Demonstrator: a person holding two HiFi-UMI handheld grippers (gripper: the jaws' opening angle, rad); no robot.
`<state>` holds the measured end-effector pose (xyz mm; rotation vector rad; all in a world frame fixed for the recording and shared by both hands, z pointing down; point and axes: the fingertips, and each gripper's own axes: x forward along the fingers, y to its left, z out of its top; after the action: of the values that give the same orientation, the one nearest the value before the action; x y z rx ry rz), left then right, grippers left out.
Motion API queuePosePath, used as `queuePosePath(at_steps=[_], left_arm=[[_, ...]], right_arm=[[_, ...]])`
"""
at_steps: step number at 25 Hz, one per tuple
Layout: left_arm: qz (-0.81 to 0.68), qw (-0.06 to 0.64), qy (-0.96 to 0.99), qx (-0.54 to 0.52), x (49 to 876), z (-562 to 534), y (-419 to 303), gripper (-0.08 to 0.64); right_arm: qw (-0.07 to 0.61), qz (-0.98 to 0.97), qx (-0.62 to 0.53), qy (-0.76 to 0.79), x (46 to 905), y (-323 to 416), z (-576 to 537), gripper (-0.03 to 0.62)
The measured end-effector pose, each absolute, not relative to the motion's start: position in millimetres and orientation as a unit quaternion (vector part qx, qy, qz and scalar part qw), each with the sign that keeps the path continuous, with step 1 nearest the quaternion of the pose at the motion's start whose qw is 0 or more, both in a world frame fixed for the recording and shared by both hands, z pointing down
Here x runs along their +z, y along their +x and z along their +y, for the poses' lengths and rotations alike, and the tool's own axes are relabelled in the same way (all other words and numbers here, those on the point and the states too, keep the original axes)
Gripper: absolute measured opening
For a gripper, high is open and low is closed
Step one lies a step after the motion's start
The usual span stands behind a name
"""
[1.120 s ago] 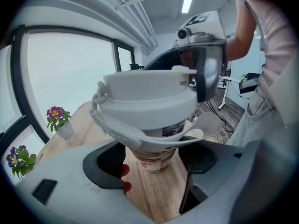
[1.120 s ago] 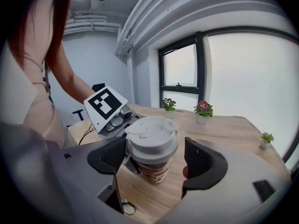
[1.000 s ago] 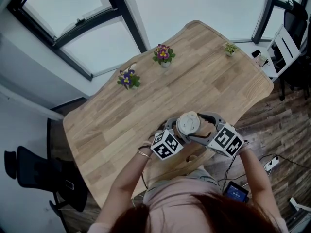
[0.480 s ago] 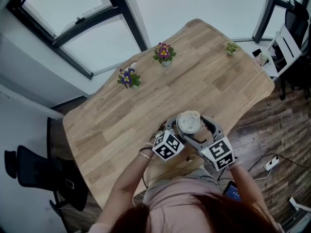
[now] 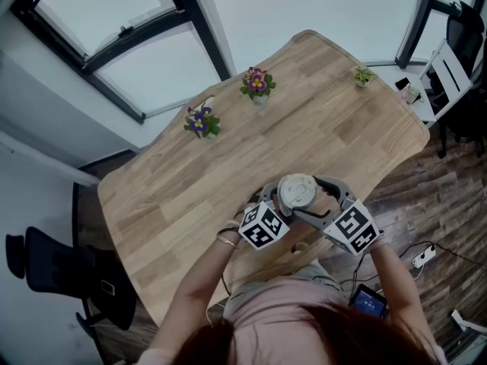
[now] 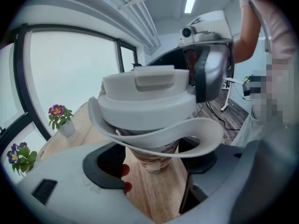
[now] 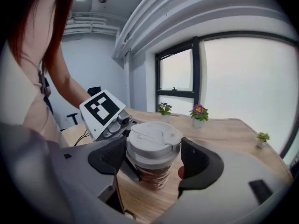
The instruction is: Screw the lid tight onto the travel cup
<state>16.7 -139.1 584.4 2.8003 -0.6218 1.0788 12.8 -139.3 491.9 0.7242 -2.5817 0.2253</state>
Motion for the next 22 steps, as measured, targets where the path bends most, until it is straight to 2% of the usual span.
queuePosePath(at_steps=[6,10,18,22], left_arm=[[-0.222,0.044,0.91,0.349,584.6,-140.3,17.0,0.347],[-0.21,0.043,0.912,0.348,585.7,-139.6,16.9,0.347],[-0.189,0.038,0.916,0.351,586.5,-138.6,19.0,0.347],[-0.202,0.044,0.914,0.349,585.6,-140.1,18.7,0.347]], right_arm=[[0.172,-0.895,0.101,0.399,492.5,15.2,-138.7,0.353],[0.185,-0.908,0.139,0.348,492.4,15.1,-134.6,0.354],[0.249,-0.942,0.071,0.214,492.0,15.9,-139.5,0.353],[0.229,-0.934,0.076,0.263,489.7,13.8,-139.8,0.351]])
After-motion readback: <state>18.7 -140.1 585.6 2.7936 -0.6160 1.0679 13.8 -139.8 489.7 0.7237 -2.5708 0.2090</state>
